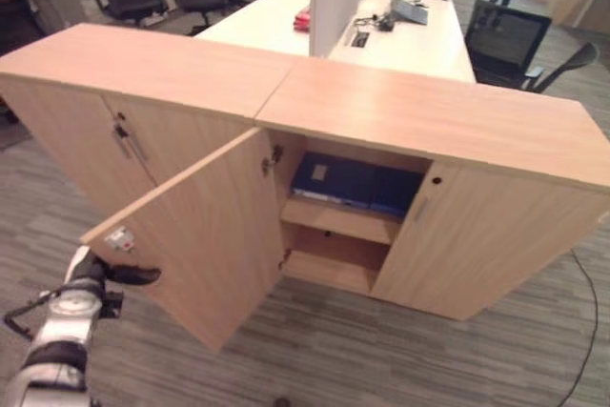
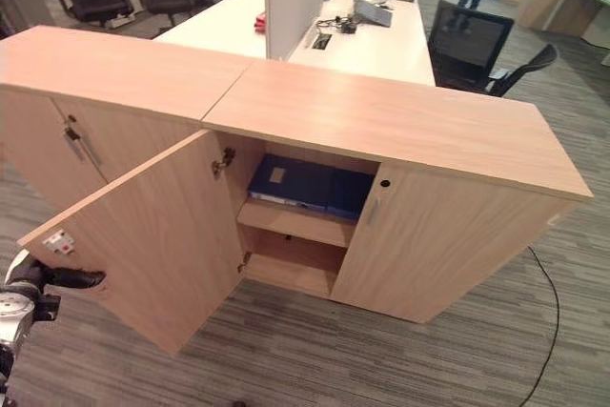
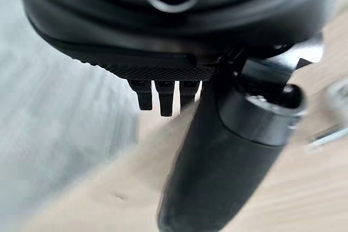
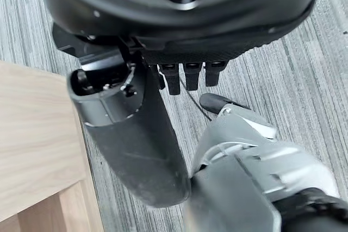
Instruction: Put the empty folder in the office cabinet
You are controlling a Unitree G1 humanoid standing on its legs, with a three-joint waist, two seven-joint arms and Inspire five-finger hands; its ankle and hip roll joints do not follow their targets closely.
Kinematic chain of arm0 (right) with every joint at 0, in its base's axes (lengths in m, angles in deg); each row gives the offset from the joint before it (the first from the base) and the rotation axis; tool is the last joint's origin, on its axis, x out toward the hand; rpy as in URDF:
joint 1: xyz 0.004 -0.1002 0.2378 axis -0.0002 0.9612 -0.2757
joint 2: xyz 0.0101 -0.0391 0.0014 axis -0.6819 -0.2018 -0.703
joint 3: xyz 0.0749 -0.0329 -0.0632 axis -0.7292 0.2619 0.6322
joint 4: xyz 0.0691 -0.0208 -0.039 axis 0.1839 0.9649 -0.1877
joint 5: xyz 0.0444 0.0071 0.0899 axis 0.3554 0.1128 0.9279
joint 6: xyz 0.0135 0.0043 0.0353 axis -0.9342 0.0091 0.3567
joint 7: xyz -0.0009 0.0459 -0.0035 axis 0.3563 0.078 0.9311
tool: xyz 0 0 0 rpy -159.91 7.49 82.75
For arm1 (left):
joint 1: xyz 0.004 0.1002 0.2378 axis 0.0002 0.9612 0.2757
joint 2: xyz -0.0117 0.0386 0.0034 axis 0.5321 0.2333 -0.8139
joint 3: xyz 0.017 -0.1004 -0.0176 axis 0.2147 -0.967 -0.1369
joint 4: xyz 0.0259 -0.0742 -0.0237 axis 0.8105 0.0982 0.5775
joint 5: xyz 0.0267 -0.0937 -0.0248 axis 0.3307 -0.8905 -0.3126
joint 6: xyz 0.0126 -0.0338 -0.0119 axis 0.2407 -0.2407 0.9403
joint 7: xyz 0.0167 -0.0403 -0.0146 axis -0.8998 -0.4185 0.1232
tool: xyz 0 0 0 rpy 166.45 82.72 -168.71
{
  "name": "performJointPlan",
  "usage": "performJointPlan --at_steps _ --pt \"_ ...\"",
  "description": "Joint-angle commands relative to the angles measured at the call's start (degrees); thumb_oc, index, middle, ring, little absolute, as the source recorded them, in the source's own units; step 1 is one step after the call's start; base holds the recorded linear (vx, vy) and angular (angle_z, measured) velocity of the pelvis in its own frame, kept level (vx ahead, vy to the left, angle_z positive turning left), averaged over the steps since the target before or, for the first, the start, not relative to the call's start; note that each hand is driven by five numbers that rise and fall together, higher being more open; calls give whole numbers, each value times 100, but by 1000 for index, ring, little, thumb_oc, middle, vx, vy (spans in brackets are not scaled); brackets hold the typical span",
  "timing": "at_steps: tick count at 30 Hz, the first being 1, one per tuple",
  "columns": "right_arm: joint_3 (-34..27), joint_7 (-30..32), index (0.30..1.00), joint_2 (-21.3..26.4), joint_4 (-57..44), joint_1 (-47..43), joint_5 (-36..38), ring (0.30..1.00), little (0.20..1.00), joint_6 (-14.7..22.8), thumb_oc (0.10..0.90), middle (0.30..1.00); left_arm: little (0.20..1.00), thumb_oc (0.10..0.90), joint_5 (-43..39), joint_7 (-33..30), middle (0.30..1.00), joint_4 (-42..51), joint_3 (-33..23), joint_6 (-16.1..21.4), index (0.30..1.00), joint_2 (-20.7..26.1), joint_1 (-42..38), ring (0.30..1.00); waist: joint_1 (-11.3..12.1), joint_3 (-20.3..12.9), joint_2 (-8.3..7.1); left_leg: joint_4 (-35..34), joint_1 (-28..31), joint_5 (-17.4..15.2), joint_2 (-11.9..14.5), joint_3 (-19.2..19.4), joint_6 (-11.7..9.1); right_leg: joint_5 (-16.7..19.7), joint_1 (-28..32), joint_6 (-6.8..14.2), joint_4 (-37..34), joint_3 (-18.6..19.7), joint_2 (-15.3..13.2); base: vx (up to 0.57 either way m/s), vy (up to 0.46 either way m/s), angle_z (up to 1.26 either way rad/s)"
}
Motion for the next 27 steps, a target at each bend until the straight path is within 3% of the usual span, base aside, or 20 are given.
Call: performJointPlan --at_steps 1,2,4,7,8,10,11,14,20,27 --pt "-119 -62 900 -52 185 -230 159 900 900 56 800 900 900 800 -1265 638 900 1880 -40 724 900 -578 -377 900 -203 -166 140 91 520 -737 334 -190 -366 1302 -327 385 -795 42 -53 16 7 5" --pt "-121 -111 900 -146 328 -262 53 900 900 -36 800 900 900 800 -2177 1405 900 3744 583 370 900 -1308 1046 900 -143 -128 161 76 559 -761 307 -201 -327 1350 -280 384 -825 8 -68 0 0 0" --pt "-129 -109 900 -127 397 -263 -1 900 900 -46 800 900 900 800 -2363 1562 900 4163 765 216 900 -1312 1413 900 -120 -151 178 72 576 -770 301 -201 -318 1364 -263 389 -841 11 -65 12 1 -3" --pt "-15 -97 900 -168 540 -390 -106 900 900 -18 800 900 900 800 -2837 1978 900 4955 1735 -225 900 -1112 2095 900 -111 -125 249 43 607 -767 288 -215 -292 1390 -236 405 -846 16 -74 18 4 6" --pt "-22 -98 900 -170 544 -379 -106 900 900 -14 800 900 900 800 -2849 1970 900 4970 1746 -229 900 -1101 2105 900 -101 -133 248 41 610 -767 289 -216 -292 1391 -232 406 -847 14 -73 20 -10 -12" --pt "251 -90 900 -170 557 -430 -238 900 900 45 800 900 900 800 -3261 2218 900 5309 2673 -619 900 -829 2164 900 -193 -97 270 35 612 -769 295 -242 -294 1394 -241 411 -845 53 -48 15 -28 -10" --pt "239 -90 900 -174 558 -424 -237 900 900 48 800 900 900 800 -3270 2213 900 5310 2689 -621 900 -820 2155 900 -180 -100 268 35 611 -769 297 -244 -295 1393 -241 411 -845 52 -47 13 -35 -11" --pt "564 -159 900 -172 542 -459 -349 900 900 97 800 900 900 800 -3222 2579 900 5467 3617 -854 900 -440 1640 900 -316 -86 284 26 605 -764 320 -225 -326 1369 -272 407 -847 110 -14 13 -27 -14" --pt "798 -246 900 -199 513 -428 -443 900 900 129 800 900 900 800 -2821 2682 900 5502 4167 -653 900 -324 834 900 -415 -124 246 18 587 -746 388 -158 -391 1310 -303 386 -880 106 53 20 -34 -7" --pt "859 -240 900 -276 588 -479 -445 900 900 104 800 900 900 800 -2546 2643 900 5342 4143 -463 900 -682 696 900 -476 -139 211 15 598 -741 464 -66 -440 1296 -346 369 -942 172 125 13 -28 -5"
